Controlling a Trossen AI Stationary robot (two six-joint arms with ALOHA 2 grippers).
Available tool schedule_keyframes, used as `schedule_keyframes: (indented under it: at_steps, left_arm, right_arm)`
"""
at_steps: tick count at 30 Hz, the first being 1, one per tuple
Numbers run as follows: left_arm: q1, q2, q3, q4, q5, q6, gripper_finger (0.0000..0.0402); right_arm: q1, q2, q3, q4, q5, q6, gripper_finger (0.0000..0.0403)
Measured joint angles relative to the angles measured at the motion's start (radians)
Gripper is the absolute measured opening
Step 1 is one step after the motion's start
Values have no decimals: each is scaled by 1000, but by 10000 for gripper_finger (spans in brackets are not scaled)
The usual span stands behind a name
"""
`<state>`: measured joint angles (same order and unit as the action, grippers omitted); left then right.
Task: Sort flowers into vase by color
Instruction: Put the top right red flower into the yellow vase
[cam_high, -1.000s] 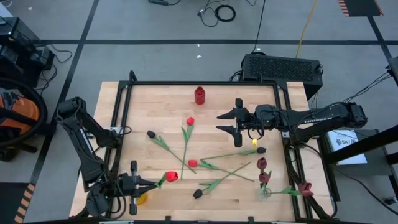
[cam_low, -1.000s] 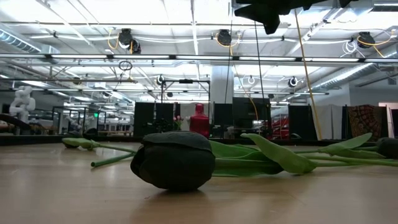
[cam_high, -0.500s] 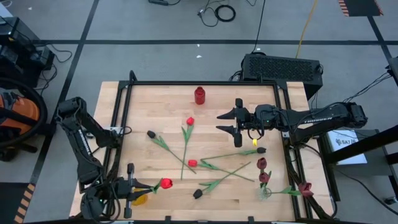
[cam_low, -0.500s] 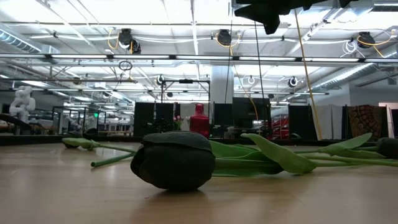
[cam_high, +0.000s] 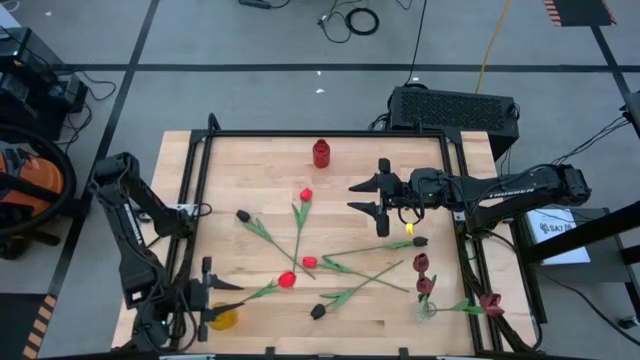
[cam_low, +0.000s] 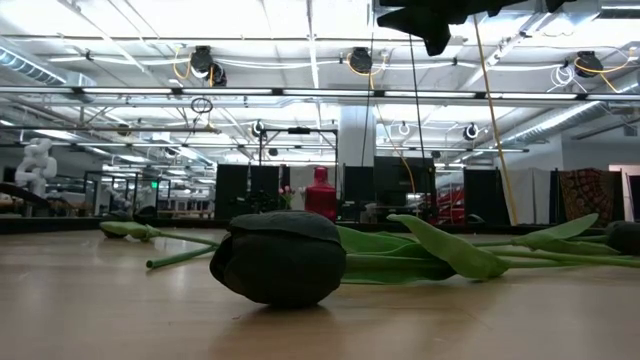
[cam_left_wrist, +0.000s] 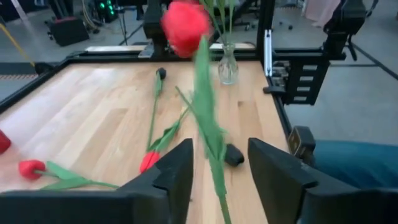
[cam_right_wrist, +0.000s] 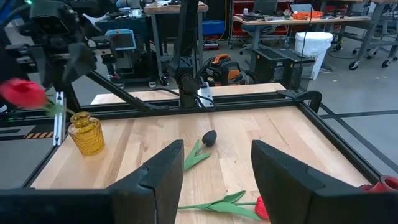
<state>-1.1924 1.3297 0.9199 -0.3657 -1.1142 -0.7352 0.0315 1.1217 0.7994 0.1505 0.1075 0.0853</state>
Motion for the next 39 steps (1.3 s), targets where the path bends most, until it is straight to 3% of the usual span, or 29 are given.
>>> schedule_keyframes:
  at_steps: [8, 15, 26, 33, 39]
  left_arm:
    - [-14, -62, 0, -63, 11, -24, 173]
    - [12, -57, 0, -43, 15, -201, 181]
    - [47, -8, 0, -33, 144, -274, 299]
    - [48, -7, 0, -151, 200, -406, 294]
    - [78, 22, 0, -159, 257, -410, 281]
  right_arm:
    - [0, 0, 0, 0, 0, 0, 180]
    - [0, 0, 0, -1, 0, 0, 180]
    - [0, 0, 0, -5, 0, 3, 180]
    - [0, 0, 0, -5, 0, 3, 180]
    - [0, 0, 0, -5, 0, 3, 180]
